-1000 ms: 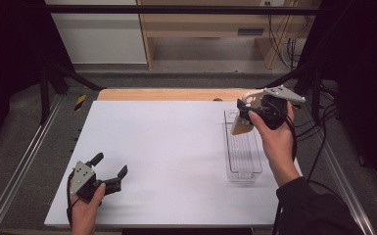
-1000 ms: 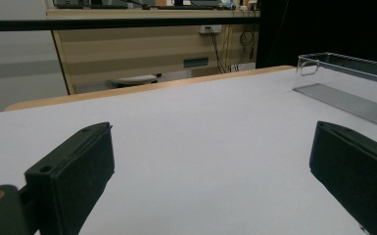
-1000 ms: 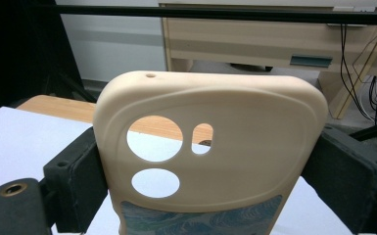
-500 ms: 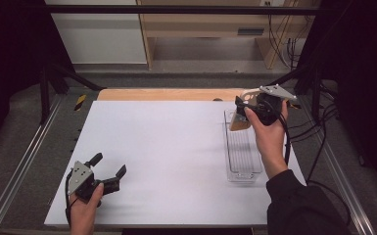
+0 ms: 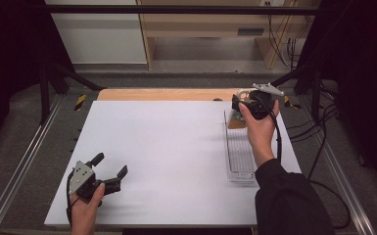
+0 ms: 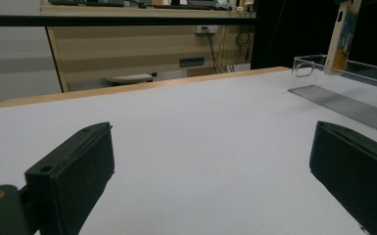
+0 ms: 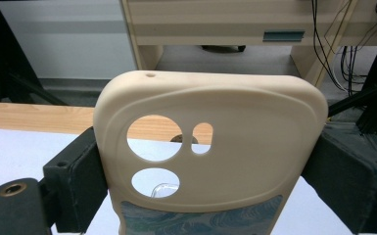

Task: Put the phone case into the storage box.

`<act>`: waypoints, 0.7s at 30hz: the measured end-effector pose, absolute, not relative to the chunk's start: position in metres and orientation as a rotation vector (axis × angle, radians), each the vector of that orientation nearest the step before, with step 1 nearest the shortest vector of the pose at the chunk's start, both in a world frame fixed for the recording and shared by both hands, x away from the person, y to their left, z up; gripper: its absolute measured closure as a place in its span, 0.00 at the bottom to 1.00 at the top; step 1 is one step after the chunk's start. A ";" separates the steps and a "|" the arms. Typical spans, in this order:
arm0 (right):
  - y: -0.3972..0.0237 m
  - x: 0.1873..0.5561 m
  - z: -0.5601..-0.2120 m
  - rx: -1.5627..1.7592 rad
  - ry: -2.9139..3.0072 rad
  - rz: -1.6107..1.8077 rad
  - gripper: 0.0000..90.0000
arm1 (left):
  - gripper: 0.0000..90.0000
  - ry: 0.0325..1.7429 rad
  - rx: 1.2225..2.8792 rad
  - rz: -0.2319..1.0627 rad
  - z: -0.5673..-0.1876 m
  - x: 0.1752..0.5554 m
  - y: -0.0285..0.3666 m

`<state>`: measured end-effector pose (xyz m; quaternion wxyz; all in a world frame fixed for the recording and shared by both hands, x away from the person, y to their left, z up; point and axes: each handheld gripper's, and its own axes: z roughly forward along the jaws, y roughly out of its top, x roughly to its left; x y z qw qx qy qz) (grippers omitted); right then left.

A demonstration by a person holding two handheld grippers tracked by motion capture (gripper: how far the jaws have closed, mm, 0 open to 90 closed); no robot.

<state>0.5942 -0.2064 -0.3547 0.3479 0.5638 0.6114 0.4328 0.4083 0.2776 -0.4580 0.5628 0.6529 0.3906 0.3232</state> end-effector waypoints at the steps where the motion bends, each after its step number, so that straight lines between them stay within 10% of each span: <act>1: -0.205 0.598 -0.358 1.465 1.583 1.110 0.12 | 0.03 0.919 1.537 0.759 -0.458 0.408 0.277; 21: -0.199 0.620 -0.379 1.479 1.554 1.026 0.12 | 0.03 0.914 1.539 0.752 -0.458 0.408 0.275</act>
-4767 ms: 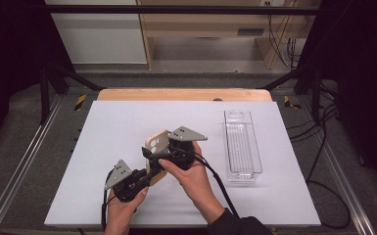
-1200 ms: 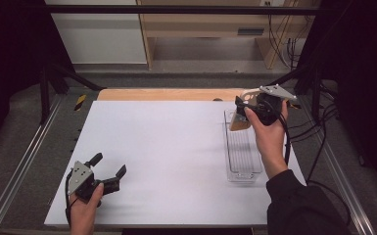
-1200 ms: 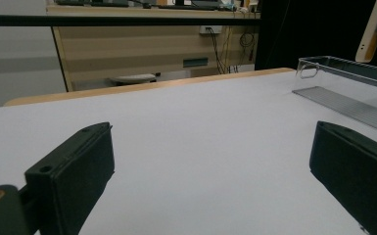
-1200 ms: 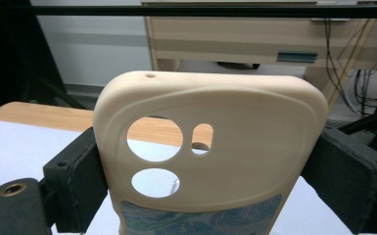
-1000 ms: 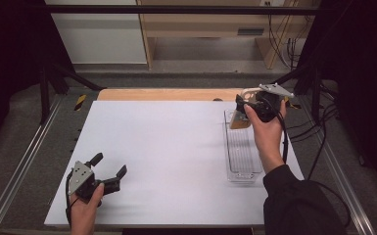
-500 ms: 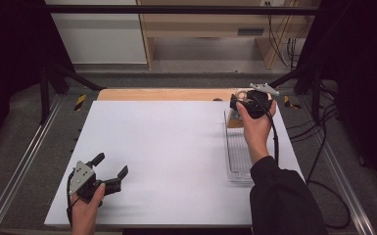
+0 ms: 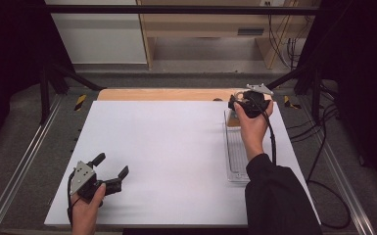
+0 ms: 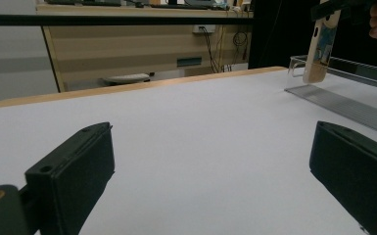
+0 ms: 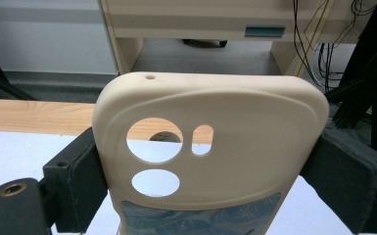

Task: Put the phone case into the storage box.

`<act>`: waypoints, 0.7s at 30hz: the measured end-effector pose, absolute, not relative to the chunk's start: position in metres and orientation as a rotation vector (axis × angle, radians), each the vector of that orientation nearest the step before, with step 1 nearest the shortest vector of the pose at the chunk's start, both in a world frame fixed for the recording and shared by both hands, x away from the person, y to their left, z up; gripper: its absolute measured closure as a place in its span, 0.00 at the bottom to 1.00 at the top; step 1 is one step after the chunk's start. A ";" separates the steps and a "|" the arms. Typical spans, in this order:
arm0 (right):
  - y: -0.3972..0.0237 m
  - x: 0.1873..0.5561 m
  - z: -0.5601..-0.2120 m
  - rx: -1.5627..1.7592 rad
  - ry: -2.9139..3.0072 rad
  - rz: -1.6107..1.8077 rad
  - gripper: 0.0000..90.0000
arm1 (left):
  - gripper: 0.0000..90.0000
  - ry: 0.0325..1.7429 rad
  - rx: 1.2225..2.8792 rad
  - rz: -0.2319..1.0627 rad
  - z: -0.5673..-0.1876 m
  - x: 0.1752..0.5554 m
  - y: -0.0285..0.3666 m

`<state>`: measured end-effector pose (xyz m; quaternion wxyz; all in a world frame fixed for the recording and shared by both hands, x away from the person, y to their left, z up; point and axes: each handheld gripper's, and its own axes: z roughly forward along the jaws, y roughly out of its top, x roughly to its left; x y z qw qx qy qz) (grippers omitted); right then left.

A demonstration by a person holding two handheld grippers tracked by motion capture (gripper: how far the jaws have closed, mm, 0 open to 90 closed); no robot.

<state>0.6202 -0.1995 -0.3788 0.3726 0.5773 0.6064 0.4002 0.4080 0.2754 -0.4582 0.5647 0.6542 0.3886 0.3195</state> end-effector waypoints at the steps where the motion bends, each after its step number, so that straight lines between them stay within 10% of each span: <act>1: -0.199 0.620 -0.379 1.479 1.554 1.026 0.12 | 0.03 0.914 1.539 0.752 -0.458 0.408 0.275; 21: -0.195 0.628 -0.390 1.489 1.565 0.981 0.12 | 0.03 0.910 1.541 0.747 -0.458 0.409 0.275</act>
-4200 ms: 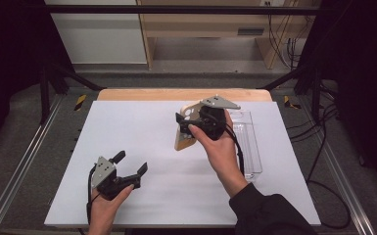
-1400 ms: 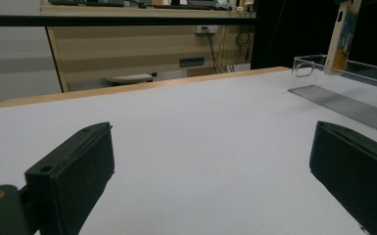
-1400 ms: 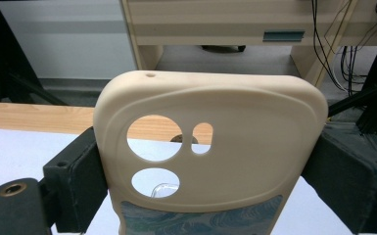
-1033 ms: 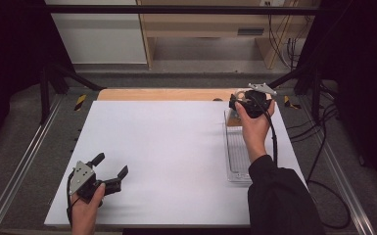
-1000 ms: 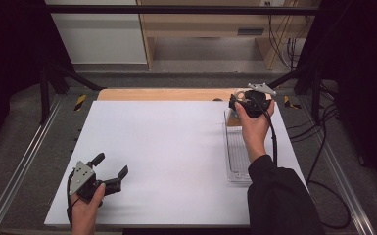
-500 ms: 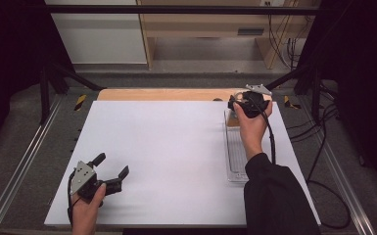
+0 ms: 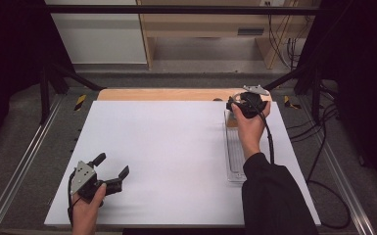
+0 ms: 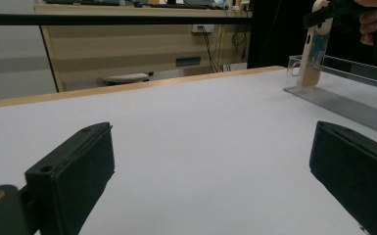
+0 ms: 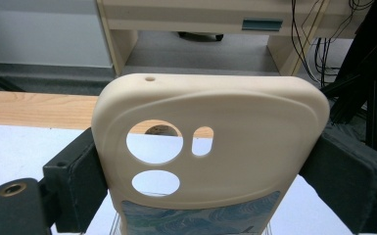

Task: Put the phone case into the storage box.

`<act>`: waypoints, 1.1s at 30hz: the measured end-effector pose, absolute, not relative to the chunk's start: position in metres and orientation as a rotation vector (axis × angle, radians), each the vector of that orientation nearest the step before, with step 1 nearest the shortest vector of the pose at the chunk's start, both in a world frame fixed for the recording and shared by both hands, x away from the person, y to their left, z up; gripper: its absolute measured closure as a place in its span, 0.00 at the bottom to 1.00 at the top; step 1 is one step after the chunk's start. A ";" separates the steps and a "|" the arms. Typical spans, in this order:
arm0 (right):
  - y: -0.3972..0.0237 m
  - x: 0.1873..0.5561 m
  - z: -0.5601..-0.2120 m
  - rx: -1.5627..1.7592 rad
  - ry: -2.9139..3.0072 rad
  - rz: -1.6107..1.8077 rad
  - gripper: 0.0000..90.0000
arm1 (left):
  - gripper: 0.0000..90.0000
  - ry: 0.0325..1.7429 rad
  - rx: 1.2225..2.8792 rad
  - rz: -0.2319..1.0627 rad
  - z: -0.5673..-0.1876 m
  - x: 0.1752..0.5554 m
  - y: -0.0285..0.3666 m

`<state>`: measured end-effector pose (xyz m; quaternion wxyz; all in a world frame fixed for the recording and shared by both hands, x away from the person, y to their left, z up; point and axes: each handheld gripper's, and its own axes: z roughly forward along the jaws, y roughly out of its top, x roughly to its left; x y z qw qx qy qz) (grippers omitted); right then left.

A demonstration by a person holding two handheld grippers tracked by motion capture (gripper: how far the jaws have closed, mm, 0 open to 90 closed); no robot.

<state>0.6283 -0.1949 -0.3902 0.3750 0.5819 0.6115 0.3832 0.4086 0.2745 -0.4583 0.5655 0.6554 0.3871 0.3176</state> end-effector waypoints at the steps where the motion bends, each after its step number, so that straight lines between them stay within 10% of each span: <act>1: -0.195 0.628 -0.390 1.491 1.565 0.979 0.12 | 0.03 0.911 1.541 0.747 -0.458 0.409 0.274; 33: -0.188 0.632 -0.390 1.488 1.611 0.924 0.12 | 0.03 0.906 1.550 0.744 -0.459 0.408 0.271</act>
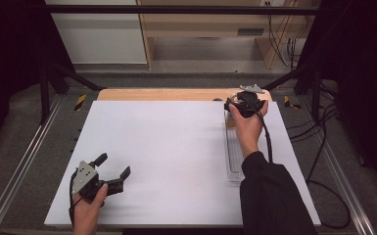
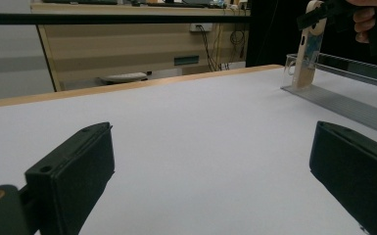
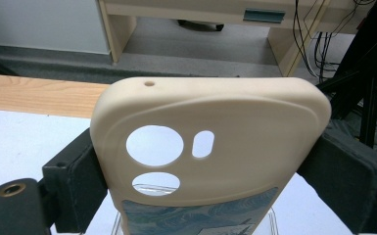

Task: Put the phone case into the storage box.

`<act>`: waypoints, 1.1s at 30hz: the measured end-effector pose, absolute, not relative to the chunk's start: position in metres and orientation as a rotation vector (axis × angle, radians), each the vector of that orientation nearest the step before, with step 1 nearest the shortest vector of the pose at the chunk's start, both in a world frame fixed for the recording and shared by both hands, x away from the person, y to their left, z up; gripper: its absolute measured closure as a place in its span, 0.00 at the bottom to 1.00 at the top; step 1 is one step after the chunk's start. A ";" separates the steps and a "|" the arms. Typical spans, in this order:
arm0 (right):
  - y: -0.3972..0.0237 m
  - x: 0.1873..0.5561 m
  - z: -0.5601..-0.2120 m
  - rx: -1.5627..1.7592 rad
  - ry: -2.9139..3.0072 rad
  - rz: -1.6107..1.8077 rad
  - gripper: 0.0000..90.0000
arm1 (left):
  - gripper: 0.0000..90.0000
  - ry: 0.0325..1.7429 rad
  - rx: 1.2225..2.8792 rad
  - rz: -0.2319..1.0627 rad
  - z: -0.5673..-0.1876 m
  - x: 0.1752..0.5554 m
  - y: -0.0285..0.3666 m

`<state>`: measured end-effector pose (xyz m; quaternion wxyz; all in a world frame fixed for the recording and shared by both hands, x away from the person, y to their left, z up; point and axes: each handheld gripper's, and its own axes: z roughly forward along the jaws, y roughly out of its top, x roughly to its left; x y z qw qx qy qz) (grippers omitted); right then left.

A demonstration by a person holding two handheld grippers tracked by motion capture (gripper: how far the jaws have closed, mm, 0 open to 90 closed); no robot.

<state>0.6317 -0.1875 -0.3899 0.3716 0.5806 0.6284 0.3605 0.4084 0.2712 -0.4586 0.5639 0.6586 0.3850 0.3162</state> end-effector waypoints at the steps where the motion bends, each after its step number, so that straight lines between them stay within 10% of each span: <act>1: -0.188 0.632 -0.390 1.488 1.611 0.924 0.12 | 0.03 0.906 1.550 0.744 -0.459 0.408 0.271; 33: -0.189 0.640 -0.391 1.514 1.575 0.938 0.11 | 0.02 0.909 1.547 0.740 -0.459 0.409 0.270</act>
